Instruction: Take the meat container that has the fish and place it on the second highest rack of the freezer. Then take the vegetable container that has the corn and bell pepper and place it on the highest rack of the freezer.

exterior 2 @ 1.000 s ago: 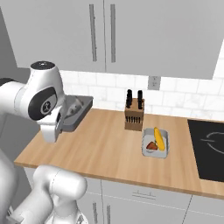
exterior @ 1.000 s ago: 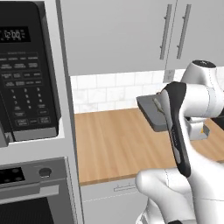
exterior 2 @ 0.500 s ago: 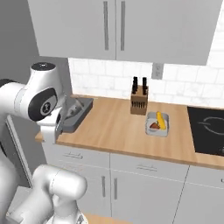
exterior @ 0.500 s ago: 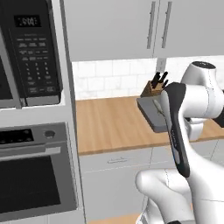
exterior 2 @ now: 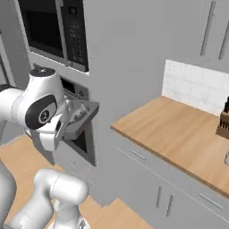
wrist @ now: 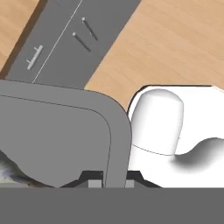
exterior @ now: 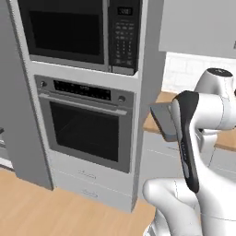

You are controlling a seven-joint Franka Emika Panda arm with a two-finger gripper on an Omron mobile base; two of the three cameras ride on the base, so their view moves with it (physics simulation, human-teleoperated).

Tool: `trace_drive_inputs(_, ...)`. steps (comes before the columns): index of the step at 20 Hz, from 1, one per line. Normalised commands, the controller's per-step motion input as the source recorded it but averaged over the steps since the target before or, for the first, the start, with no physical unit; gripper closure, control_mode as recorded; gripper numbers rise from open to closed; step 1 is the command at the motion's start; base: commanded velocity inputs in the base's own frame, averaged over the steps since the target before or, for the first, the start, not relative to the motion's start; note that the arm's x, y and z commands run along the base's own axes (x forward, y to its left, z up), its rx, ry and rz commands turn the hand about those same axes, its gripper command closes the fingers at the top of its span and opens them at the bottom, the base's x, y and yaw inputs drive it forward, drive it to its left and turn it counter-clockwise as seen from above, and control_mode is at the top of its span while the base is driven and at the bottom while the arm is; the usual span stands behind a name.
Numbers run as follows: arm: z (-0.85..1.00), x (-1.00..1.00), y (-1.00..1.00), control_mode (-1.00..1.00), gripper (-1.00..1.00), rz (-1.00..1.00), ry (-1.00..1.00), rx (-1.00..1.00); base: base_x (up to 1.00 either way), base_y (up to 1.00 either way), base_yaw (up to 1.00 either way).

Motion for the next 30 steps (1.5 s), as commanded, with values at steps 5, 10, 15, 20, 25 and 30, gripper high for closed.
trace_drive_inputs(5,0.00,0.00,0.00,1.00,1.00,0.00,0.00,0.00,-0.15,0.17,0.99)
trace_drive_inputs(10,0.00,0.00,0.00,1.00,1.00,0.00,0.00,0.00,0.00,0.19,0.95)
trace_drive_inputs(15,0.00,0.00,0.00,1.00,1.00,0.00,0.00,0.00,0.21,0.04,0.51)
trace_drive_inputs(20,0.00,0.00,0.00,1.00,1.00,0.00,0.00,0.00,0.93,0.03,0.02)
trace_drive_inputs(25,0.00,0.00,0.00,1.00,1.00,0.00,0.00,0.00,0.98,0.21,0.00)
trace_drive_inputs(30,0.00,0.00,0.00,1.00,1.00,0.00,0.00,0.00,1.00,0.39,-0.03)
